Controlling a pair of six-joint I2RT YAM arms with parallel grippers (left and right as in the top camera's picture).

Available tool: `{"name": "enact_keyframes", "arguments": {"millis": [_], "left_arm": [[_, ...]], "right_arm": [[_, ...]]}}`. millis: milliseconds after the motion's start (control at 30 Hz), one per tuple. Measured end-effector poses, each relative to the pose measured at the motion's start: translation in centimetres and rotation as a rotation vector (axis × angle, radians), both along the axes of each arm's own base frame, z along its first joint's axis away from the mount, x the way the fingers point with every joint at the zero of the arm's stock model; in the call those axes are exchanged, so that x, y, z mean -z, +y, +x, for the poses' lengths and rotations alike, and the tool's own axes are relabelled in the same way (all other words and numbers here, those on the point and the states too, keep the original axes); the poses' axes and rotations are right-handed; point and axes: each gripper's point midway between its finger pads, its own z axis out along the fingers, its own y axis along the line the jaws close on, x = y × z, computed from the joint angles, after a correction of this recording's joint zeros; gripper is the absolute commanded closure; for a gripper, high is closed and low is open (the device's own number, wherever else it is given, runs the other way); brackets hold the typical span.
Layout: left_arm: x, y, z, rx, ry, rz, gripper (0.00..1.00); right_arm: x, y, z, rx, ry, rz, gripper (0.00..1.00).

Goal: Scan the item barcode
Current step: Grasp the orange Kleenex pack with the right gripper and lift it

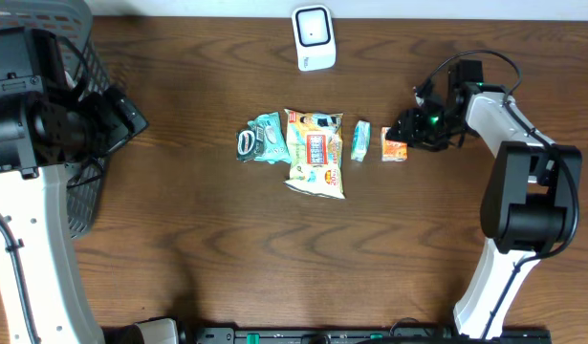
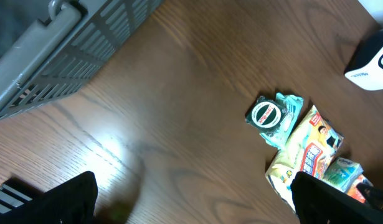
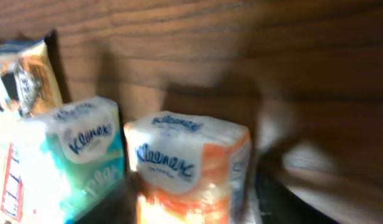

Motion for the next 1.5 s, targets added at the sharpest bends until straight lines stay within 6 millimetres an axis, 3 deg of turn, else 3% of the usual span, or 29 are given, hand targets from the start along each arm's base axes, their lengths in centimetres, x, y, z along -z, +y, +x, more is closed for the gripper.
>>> {"name": "enact_keyframes", "arguments": {"millis": [67,267,400,633,867,967,1100,1300,1333,1400,1500], "left_arm": [[0.0,0.0,0.0,0.000,0.000,0.000,0.02],[0.0,0.0,0.0,0.000,0.000,0.000,0.02],[0.0,0.0,0.0,0.000,0.000,0.000,0.02],[0.0,0.0,0.0,0.000,0.000,0.000,0.02],[0.0,0.0,0.0,0.000,0.000,0.000,0.02],[0.0,0.0,0.0,0.000,0.000,0.000,0.02],[0.0,0.0,0.0,0.000,0.000,0.000,0.02],[0.0,0.0,0.0,0.000,0.000,0.000,0.02],[0.0,0.0,0.0,0.000,0.000,0.000,0.02],[0.0,0.0,0.0,0.000,0.000,0.000,0.02],[0.0,0.0,0.0,0.000,0.000,0.000,0.02]], "right_arm": [[0.1,0.2,-0.1,-0.012,0.001,0.003,0.99],[-0.3,1.0,-0.8,-0.027,0.022,0.049,0.99],[-2.0,3.0,-1.2,-0.094,-0.007,0.208,0.99],[-8.8,5.7,-1.2,-0.188,-0.169,0.542,0.99],[-15.3,6.3,-1.7,-0.246,-0.321,0.626,0.99],[-16.7,6.6,-2.1,-0.262,-0.348,0.632,0.99],[-14.7,6.4,-2.5,-0.250,-0.284,0.502,0.99],[-8.3,2.8,-3.3,-0.186,-0.121,0.073,0.98],[-7.3,2.0,-3.5,-0.170,-0.096,0.002,0.96],[-5.6,0.3,-3.9,-0.136,-0.054,-0.121,0.78],[-4.2,-1.1,-4.2,-0.111,-0.030,-0.218,0.73]]}}
